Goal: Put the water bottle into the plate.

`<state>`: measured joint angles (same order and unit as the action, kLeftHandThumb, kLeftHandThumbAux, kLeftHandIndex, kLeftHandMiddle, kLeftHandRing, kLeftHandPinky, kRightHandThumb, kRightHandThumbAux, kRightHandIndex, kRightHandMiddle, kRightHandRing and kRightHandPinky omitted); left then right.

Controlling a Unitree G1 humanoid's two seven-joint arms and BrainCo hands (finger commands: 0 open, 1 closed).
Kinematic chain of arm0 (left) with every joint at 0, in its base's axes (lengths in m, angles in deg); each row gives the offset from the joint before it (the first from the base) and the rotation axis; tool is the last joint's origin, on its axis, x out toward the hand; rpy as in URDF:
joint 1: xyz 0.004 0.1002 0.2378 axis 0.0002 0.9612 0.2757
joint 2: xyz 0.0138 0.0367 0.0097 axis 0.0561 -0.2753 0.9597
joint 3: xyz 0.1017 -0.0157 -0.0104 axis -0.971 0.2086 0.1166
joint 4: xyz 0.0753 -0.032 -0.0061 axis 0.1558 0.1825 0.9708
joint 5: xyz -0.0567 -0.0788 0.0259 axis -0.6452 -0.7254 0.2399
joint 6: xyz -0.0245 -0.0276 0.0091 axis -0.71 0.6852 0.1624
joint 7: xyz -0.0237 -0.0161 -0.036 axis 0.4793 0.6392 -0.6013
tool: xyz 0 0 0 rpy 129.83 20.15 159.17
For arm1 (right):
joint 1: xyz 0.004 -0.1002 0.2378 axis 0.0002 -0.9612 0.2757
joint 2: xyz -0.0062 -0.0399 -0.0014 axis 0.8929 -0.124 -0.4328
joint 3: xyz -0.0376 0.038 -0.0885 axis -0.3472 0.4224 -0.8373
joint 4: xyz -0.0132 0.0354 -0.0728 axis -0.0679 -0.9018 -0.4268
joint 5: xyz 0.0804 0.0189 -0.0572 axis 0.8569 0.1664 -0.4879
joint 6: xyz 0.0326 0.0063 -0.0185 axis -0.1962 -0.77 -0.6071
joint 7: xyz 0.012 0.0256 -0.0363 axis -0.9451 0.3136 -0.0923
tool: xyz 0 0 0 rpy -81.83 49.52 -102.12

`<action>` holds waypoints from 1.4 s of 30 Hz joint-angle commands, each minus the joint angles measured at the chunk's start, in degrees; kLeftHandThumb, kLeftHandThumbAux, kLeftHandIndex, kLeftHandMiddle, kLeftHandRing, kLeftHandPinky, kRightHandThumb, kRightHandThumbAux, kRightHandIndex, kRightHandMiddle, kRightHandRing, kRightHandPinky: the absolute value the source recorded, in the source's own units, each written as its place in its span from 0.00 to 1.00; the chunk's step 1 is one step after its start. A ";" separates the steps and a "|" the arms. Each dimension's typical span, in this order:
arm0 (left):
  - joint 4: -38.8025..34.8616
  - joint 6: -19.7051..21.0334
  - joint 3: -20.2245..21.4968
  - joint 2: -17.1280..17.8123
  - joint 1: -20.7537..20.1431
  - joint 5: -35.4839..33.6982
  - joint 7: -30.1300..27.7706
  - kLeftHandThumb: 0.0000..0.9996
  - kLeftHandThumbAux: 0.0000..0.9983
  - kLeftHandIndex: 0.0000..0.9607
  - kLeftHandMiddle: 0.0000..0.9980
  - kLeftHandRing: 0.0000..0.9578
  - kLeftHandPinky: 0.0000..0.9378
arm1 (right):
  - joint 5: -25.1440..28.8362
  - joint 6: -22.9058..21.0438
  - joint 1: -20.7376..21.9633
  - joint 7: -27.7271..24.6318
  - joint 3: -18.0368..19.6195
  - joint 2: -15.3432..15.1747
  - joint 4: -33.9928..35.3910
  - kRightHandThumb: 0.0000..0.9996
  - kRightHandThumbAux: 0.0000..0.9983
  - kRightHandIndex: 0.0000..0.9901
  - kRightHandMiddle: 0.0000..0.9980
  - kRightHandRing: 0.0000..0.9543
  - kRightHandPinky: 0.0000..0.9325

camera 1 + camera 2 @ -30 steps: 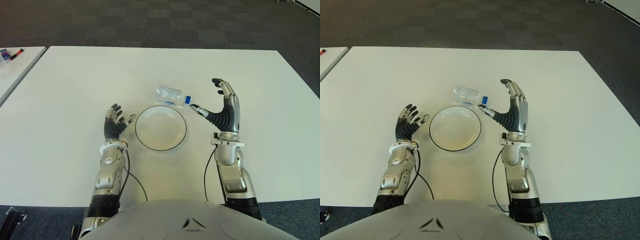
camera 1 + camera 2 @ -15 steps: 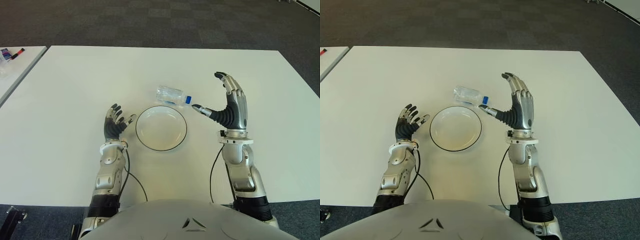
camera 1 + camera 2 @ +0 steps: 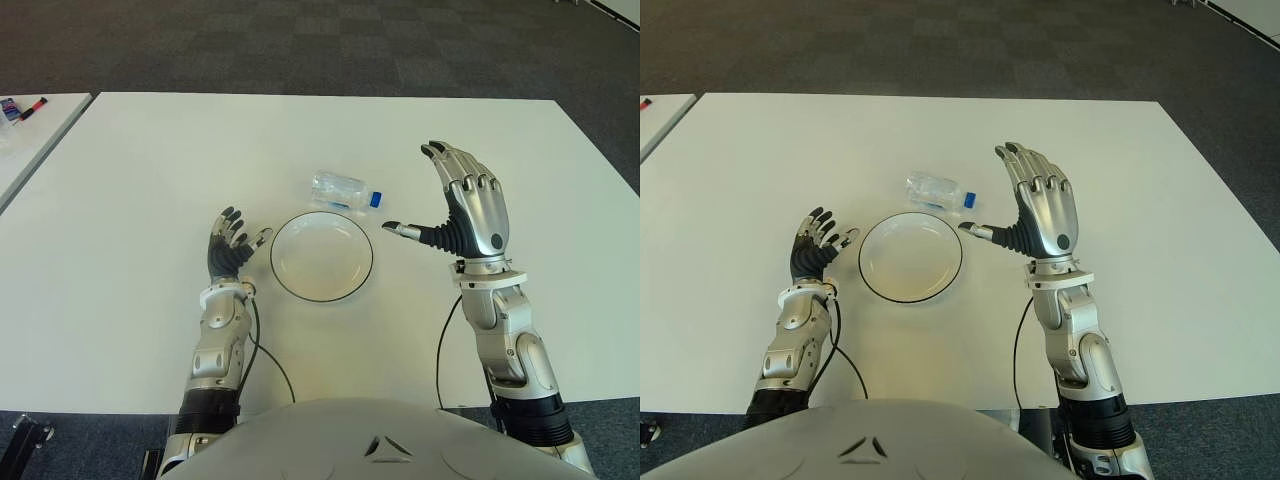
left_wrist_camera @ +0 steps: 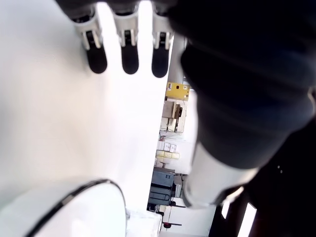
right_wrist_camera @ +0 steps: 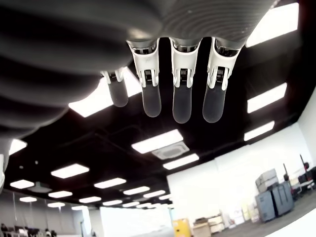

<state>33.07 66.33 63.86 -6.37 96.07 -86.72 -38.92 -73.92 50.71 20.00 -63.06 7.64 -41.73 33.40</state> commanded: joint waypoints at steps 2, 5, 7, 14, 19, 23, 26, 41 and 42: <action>1.03 -0.23 -0.28 -3.55 -0.97 0.29 0.82 0.01 0.95 0.15 0.16 0.14 0.18 | -0.38 -1.47 -0.79 -2.08 -0.35 0.16 1.77 0.67 0.44 0.11 0.16 0.19 0.27; 1.07 -0.27 -0.26 -3.56 -1.01 0.27 0.82 0.01 0.95 0.15 0.16 0.14 0.18 | -0.25 -1.73 -0.77 -2.72 -0.35 0.27 2.40 0.67 0.44 0.11 0.16 0.19 0.26; 1.07 -0.28 -0.25 -3.57 -1.02 0.25 0.83 0.01 0.95 0.15 0.16 0.14 0.18 | -0.16 -1.91 -0.77 -3.17 -0.34 0.34 2.88 0.67 0.44 0.11 0.16 0.19 0.26; 1.12 -0.23 -0.29 -3.57 -1.20 0.32 0.89 0.02 0.96 0.16 0.17 0.15 0.19 | 1.59 -1.89 -0.89 -4.59 -0.06 0.39 4.14 0.67 0.44 0.10 0.16 0.19 0.25; 1.32 -0.05 -0.45 -3.39 -1.45 0.85 1.18 0.04 0.95 0.16 0.17 0.16 0.19 | 4.95 -1.22 -0.39 -6.17 0.43 0.35 4.79 0.68 0.44 0.09 0.15 0.19 0.25; 1.44 0.03 -0.51 -3.36 -1.56 0.99 1.36 0.05 0.95 0.17 0.17 0.16 0.19 | 7.09 -0.87 0.49 -6.82 0.62 0.19 4.31 0.68 0.44 0.09 0.15 0.18 0.25; 1.55 0.20 -0.46 -3.41 -1.71 1.11 1.48 0.06 0.95 0.17 0.17 0.16 0.19 | 8.45 -0.84 1.97 -7.33 0.59 0.08 3.11 0.69 0.44 0.08 0.15 0.18 0.25; 2.34 0.25 -0.77 -3.62 -2.15 1.40 1.65 0.08 0.96 0.17 0.17 0.16 0.19 | 5.79 -0.86 18.53 -5.03 -2.56 -2.20 -16.47 0.68 0.43 0.10 0.16 0.20 0.29; 2.36 0.23 -0.77 -3.64 -2.18 1.38 1.65 0.08 0.96 0.17 0.17 0.16 0.19 | 5.83 -0.80 18.97 -4.80 -2.73 -2.35 -17.04 0.68 0.43 0.10 0.16 0.20 0.29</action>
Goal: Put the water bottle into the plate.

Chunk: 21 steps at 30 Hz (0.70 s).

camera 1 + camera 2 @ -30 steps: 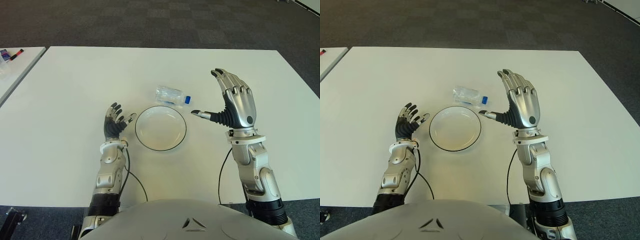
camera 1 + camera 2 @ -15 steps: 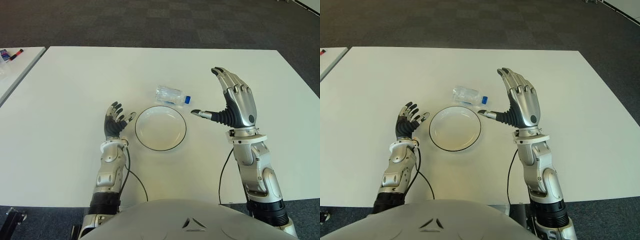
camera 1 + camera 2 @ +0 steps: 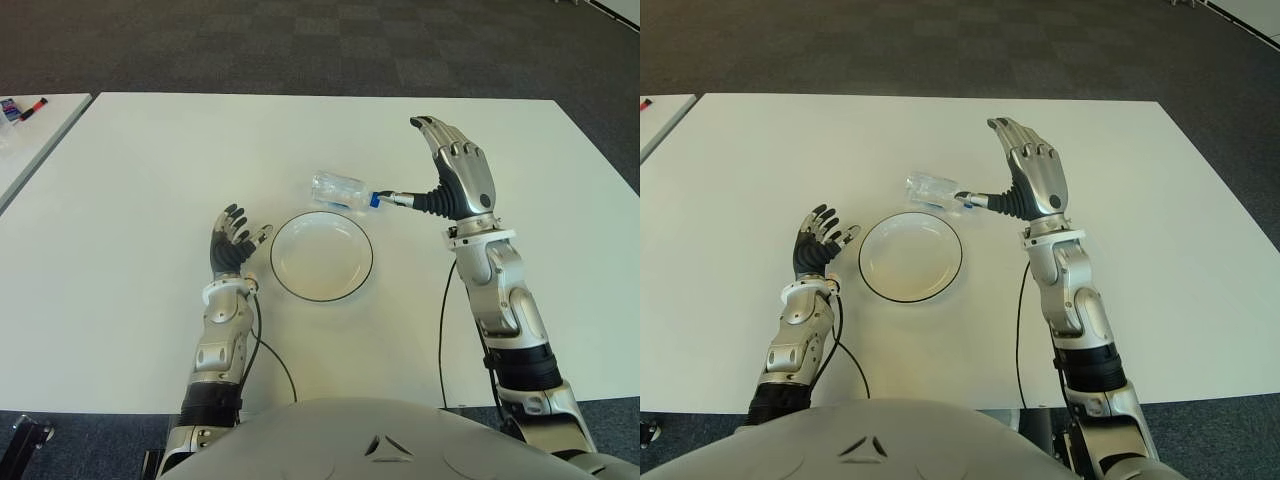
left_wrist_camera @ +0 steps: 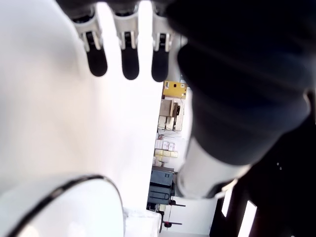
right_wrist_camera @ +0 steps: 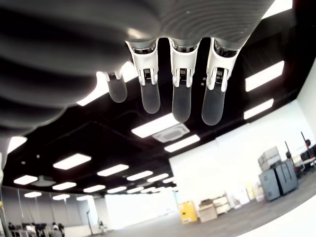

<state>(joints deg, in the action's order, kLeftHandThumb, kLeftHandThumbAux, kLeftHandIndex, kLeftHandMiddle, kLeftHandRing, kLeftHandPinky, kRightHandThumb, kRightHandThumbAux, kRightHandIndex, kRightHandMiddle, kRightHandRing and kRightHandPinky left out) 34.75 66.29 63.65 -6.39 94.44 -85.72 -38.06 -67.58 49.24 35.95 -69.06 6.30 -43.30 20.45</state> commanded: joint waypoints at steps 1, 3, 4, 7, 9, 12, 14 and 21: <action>0.73 0.13 -0.55 -3.68 -0.53 0.31 0.76 0.08 0.96 0.17 0.17 0.16 0.19 | -0.44 0.76 3.84 1.14 -1.73 -0.99 -4.87 0.68 0.43 0.11 0.16 0.20 0.29; 0.75 -0.11 -0.56 -3.79 -0.47 0.20 0.72 0.08 0.97 0.16 0.17 0.16 0.19 | -0.12 0.78 4.83 0.71 -2.27 -1.36 -5.60 0.69 0.43 0.11 0.17 0.21 0.30; 0.73 -0.22 -0.58 -3.84 -0.42 0.18 0.70 0.08 0.97 0.16 0.17 0.16 0.19 | 0.09 0.56 5.32 0.01 -2.58 -1.45 -5.78 0.69 0.43 0.11 0.17 0.21 0.30; 0.66 -0.29 -0.66 -3.88 -0.32 0.27 0.75 0.08 0.97 0.16 0.17 0.16 0.19 | 0.52 -0.63 6.43 -2.24 -3.43 -1.37 -5.84 0.69 0.43 0.11 0.17 0.21 0.30; 0.60 -0.24 -0.75 -3.91 -0.24 0.37 0.83 0.07 0.97 0.16 0.17 0.16 0.19 | 0.67 -1.52 7.11 -3.65 -3.90 -1.21 -5.91 0.69 0.43 0.10 0.17 0.21 0.30; 0.61 -0.18 -0.84 -3.91 -0.18 0.48 0.89 0.07 0.97 0.16 0.17 0.16 0.19 | 0.69 -2.96 8.91 -5.66 -4.83 -0.67 -7.29 0.70 0.44 0.10 0.17 0.21 0.30; 0.68 -0.23 -0.93 -3.94 -0.08 0.57 0.94 0.07 0.97 0.16 0.17 0.16 0.19 | 0.72 -3.87 11.51 -6.71 -5.81 0.14 -10.12 0.70 0.44 0.10 0.17 0.21 0.30; 0.46 -0.28 -1.32 -4.07 0.26 0.61 1.29 0.07 0.96 0.16 0.17 0.16 0.20 | 1.82 -4.80 17.24 -7.99 -7.84 1.02 -17.44 0.70 0.45 0.10 0.16 0.20 0.30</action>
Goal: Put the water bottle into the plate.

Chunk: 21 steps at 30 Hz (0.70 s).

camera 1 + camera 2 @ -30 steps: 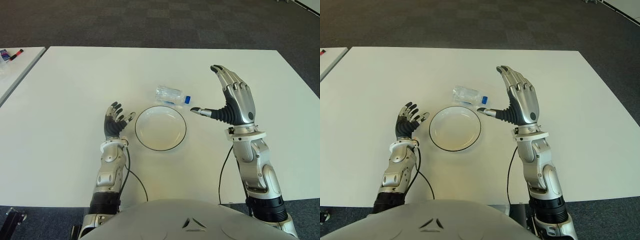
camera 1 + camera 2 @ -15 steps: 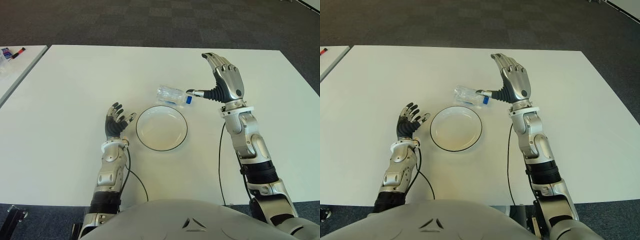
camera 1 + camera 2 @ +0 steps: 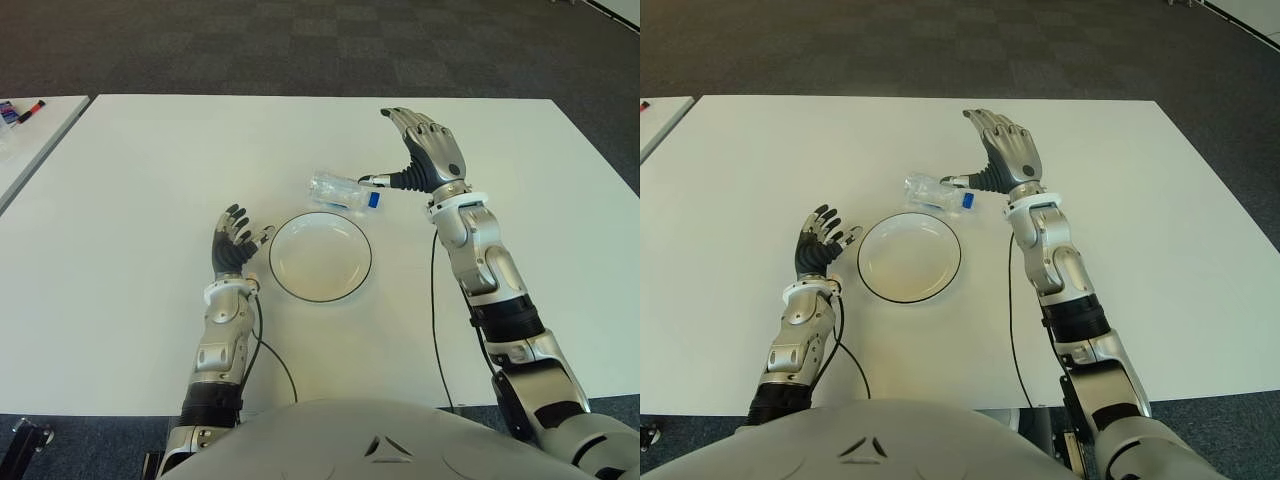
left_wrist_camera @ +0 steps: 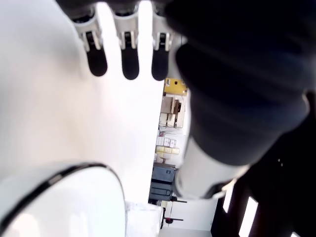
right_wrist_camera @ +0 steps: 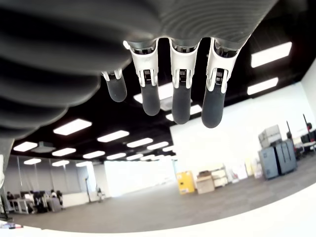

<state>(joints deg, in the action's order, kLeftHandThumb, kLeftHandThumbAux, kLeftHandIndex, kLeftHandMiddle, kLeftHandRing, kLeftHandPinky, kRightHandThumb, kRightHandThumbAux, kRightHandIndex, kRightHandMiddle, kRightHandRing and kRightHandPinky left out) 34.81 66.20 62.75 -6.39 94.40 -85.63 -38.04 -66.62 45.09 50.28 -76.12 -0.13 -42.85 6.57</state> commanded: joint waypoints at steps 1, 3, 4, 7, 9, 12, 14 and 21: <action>0.33 -0.21 -0.47 -4.07 0.39 0.51 1.31 0.07 0.96 0.16 0.17 0.16 0.20 | 1.12 -0.66 3.07 -0.98 -1.49 0.48 -3.85 0.71 0.45 0.10 0.16 0.20 0.31; 0.20 -0.29 -0.58 -4.05 0.51 0.45 1.42 0.07 0.96 0.15 0.17 0.17 0.20 | 1.69 -0.58 3.33 -0.98 -1.62 0.32 -4.34 0.71 0.45 0.10 0.15 0.20 0.31; 0.15 -0.33 -0.63 -4.04 0.55 0.43 1.48 0.07 0.96 0.15 0.17 0.17 0.20 | 1.94 -0.52 3.45 -0.96 -1.66 0.26 -4.56 0.71 0.45 0.10 0.15 0.20 0.31; 0.06 -0.43 -0.70 -4.10 0.66 0.40 1.76 0.08 0.96 0.15 0.17 0.17 0.20 | 2.74 -0.19 3.73 -0.85 -1.70 0.17 -5.16 0.71 0.45 0.10 0.15 0.20 0.31; 0.00 -0.47 -0.70 -4.20 0.69 0.37 2.06 0.08 0.96 0.15 0.17 0.17 0.20 | 3.34 0.04 3.91 -0.79 -1.75 0.10 -5.48 0.71 0.45 0.10 0.15 0.20 0.31; -0.05 -0.49 -0.71 -4.28 0.68 0.30 2.39 0.08 0.96 0.15 0.17 0.17 0.20 | 3.95 0.22 4.11 -0.69 -1.87 -0.04 -5.76 0.71 0.46 0.10 0.14 0.19 0.30; 0.04 -0.62 -0.63 -4.44 0.60 0.25 2.77 0.09 0.96 0.16 0.17 0.17 0.21 | 4.34 0.56 4.44 -0.39 -1.97 -0.06 -6.26 0.70 0.46 0.10 0.14 0.19 0.30; 0.10 -0.38 -0.51 -4.55 0.35 -0.27 3.45 0.11 0.96 0.17 0.20 0.19 0.23 | 5.72 2.47 7.53 -0.85 -3.02 0.08 -10.02 0.69 0.49 0.09 0.13 0.17 0.28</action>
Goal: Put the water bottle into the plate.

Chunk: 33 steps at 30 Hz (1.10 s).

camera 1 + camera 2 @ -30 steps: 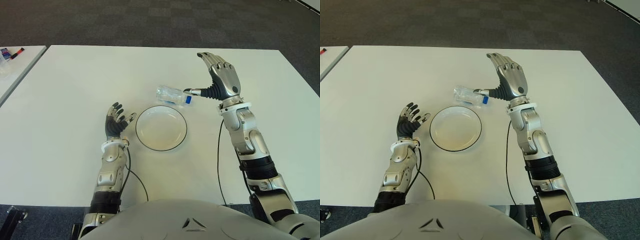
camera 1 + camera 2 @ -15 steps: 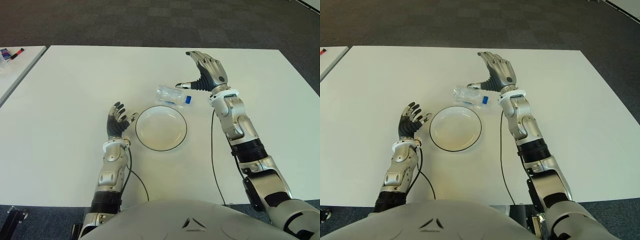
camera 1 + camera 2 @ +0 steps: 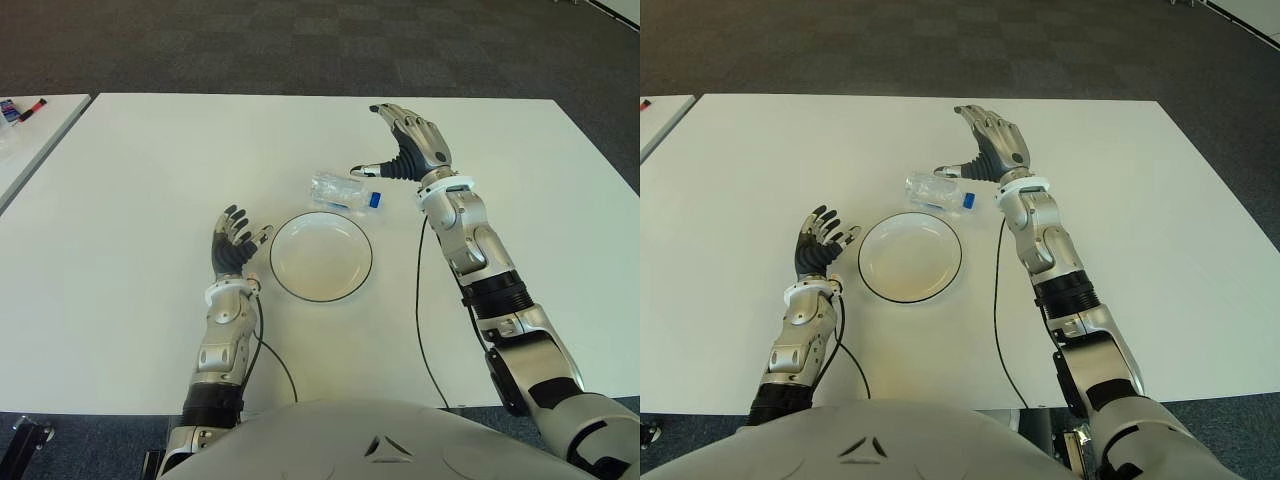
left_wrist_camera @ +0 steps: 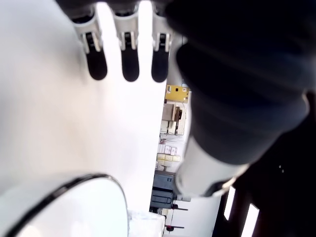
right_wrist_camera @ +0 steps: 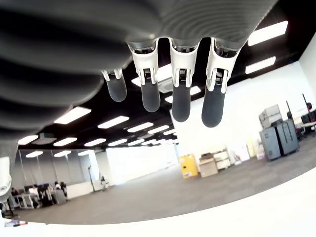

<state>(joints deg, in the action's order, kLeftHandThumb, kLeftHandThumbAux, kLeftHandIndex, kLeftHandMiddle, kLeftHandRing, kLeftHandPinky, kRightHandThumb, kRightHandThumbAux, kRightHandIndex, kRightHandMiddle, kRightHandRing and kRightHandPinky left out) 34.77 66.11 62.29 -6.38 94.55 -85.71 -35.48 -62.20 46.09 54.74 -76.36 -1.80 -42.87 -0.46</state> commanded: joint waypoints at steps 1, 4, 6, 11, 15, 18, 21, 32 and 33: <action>0.13 -0.26 -0.09 -4.47 0.19 -0.25 0.80 0.11 0.95 0.17 0.20 0.19 0.23 | 1.43 1.87 4.24 -0.58 -1.79 0.35 -4.78 0.69 0.49 0.09 0.13 0.17 0.27; 0.20 -0.25 -0.18 -4.29 0.18 -0.38 0.56 0.11 0.95 0.17 0.21 0.20 0.22 | 1.62 3.07 7.37 0.36 -3.07 1.07 -10.36 0.69 0.50 0.09 0.12 0.16 0.27; 0.19 -0.29 -0.26 -4.23 0.20 -0.43 0.45 0.11 0.95 0.17 0.21 0.20 0.22 | 1.62 4.16 9.65 1.16 -4.01 1.48 -14.76 0.68 0.51 0.08 0.12 0.15 0.27; 0.22 -0.68 -0.40 -4.20 0.31 -0.51 0.38 0.12 0.95 0.16 0.20 0.20 0.22 | 1.71 6.50 13.42 2.96 -5.69 1.91 -22.23 0.68 0.51 0.09 0.11 0.15 0.28; 0.10 -1.00 -0.45 -4.32 0.47 -0.51 0.51 0.12 0.95 0.16 0.20 0.20 0.23 | 1.96 8.28 15.41 3.80 -6.68 1.93 -26.11 0.68 0.52 0.09 0.11 0.15 0.30; -0.08 -1.21 -0.53 -4.40 0.65 -0.51 0.61 0.12 0.95 0.16 0.20 0.20 0.23 | 2.34 9.31 16.21 4.10 -7.12 1.82 -27.62 0.68 0.52 0.09 0.11 0.16 0.32; -0.22 -1.21 -0.58 -4.37 0.78 -0.53 0.64 0.11 0.95 0.16 0.20 0.20 0.23 | 2.91 10.16 16.71 4.24 -7.29 1.78 -28.51 0.69 0.53 0.09 0.11 0.16 0.32; -0.58 -0.17 -0.54 -4.45 0.81 -0.16 1.54 0.10 0.93 0.15 0.20 0.19 0.22 | 3.80 11.59 17.71 4.96 -7.91 1.92 -31.21 0.68 0.53 0.09 0.11 0.18 0.33; -0.62 -0.08 -0.56 -4.45 0.81 -0.17 1.62 0.10 0.94 0.16 0.20 0.19 0.22 | 3.80 11.72 17.85 5.06 -8.02 1.93 -31.62 0.68 0.53 0.09 0.11 0.18 0.33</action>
<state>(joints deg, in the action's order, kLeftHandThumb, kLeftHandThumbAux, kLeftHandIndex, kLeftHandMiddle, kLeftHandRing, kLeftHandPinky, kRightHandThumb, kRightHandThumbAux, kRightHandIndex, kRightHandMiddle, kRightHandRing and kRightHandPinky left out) 34.62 65.17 62.06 -6.37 94.67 -86.17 -34.76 -58.87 57.04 71.74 -71.75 -9.02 -40.92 -30.39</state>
